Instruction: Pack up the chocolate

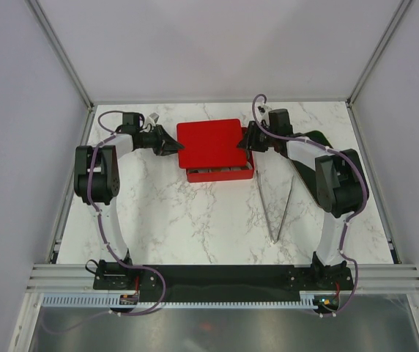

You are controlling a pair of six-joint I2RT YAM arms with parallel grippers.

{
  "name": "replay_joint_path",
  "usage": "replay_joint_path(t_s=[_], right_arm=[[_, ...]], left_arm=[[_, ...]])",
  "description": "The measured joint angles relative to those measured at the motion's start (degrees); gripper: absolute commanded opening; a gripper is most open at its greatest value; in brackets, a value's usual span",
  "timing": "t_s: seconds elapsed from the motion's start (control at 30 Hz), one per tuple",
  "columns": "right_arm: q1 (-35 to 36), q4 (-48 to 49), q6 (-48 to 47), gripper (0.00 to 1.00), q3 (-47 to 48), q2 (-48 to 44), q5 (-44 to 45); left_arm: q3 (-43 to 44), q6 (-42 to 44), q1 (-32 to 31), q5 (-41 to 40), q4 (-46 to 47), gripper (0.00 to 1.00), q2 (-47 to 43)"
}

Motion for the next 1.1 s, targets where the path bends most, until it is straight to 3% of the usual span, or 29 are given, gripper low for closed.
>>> replay_joint_path(t_s=[0.27, 0.57, 1.1], right_arm=[[1.18, -2.91, -1.07, 0.51, 2.01, 0.52, 2.99], [0.66, -2.82, -0.02, 0.39, 2.43, 1.33, 0.7], [-0.85, -1.01, 1.14, 0.34, -0.79, -0.57, -1.11]], left_arm=[[0.26, 0.02, 0.09, 0.02, -1.05, 0.02, 0.11], [0.28, 0.55, 0.17, -0.37, -2.01, 0.06, 0.09], [1.22, 2.73, -1.84, -5.2, -6.43, 0.15, -1.22]])
